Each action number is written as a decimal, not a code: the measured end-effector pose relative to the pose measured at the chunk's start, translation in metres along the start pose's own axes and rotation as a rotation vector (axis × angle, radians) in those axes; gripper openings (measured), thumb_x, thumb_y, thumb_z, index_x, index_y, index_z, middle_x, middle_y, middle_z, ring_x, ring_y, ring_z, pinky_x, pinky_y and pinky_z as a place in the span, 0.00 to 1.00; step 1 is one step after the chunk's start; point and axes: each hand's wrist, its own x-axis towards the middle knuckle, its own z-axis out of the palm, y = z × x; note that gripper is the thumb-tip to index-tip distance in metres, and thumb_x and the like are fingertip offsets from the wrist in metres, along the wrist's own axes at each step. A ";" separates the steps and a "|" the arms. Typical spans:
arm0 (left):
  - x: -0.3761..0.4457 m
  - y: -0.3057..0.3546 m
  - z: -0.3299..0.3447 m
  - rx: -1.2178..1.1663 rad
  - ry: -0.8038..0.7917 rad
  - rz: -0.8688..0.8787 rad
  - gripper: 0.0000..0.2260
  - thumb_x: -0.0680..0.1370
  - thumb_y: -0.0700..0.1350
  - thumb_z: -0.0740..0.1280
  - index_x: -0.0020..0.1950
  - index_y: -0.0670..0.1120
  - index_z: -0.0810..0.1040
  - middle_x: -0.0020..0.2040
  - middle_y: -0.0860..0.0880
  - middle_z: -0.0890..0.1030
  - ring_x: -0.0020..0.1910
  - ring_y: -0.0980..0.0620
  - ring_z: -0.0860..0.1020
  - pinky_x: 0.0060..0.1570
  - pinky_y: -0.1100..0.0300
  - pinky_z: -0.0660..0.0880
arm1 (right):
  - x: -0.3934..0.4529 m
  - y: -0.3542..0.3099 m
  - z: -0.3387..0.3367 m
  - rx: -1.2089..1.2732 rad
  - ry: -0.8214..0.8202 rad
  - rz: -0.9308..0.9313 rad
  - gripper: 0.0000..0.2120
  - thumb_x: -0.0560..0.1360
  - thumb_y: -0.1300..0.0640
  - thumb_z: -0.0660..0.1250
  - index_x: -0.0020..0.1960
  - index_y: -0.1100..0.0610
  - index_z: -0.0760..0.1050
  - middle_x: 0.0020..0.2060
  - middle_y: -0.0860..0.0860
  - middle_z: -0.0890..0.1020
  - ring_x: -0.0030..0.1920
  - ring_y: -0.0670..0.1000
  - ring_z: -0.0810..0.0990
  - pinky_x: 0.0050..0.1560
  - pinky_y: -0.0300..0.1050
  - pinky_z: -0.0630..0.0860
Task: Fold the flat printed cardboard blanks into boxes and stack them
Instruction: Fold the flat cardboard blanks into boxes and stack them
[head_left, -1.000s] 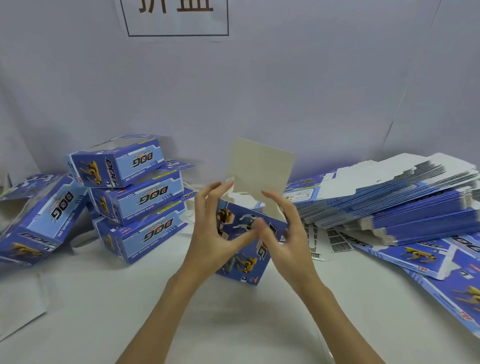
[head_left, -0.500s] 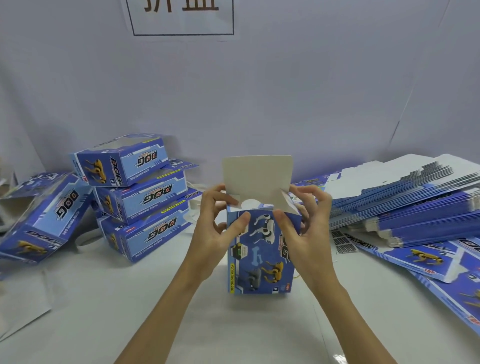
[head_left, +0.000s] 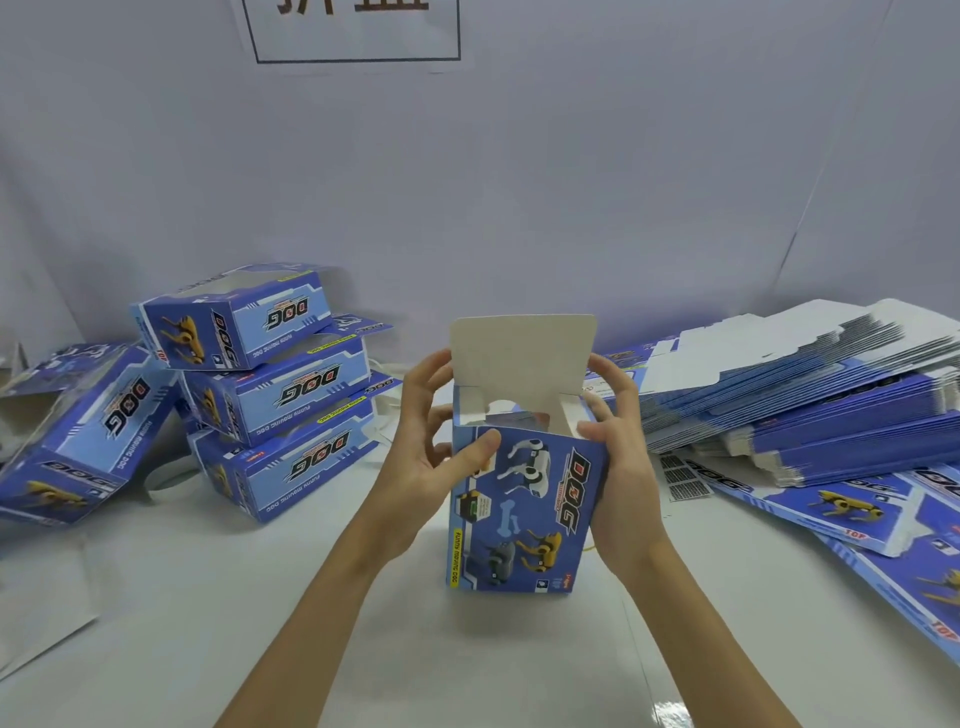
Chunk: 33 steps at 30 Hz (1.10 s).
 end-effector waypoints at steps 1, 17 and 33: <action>0.000 0.001 0.001 -0.001 -0.005 -0.004 0.33 0.74 0.53 0.76 0.74 0.67 0.64 0.76 0.58 0.69 0.71 0.48 0.75 0.53 0.49 0.83 | 0.004 -0.001 0.001 0.028 0.016 0.006 0.23 0.75 0.57 0.59 0.66 0.40 0.77 0.62 0.53 0.83 0.53 0.58 0.86 0.45 0.52 0.84; -0.005 0.005 0.005 0.049 -0.015 0.020 0.26 0.75 0.71 0.68 0.65 0.56 0.73 0.68 0.54 0.77 0.65 0.51 0.80 0.49 0.55 0.82 | -0.008 0.010 0.012 -0.257 0.062 -0.178 0.14 0.83 0.42 0.61 0.64 0.46 0.75 0.59 0.51 0.82 0.60 0.58 0.84 0.47 0.52 0.85; -0.001 0.008 0.003 0.103 0.043 0.134 0.12 0.79 0.51 0.70 0.60 0.49 0.80 0.65 0.48 0.79 0.71 0.44 0.75 0.45 0.54 0.84 | -0.011 0.007 0.017 -0.285 0.034 -0.216 0.11 0.85 0.50 0.64 0.67 0.47 0.73 0.60 0.46 0.83 0.60 0.54 0.85 0.48 0.42 0.84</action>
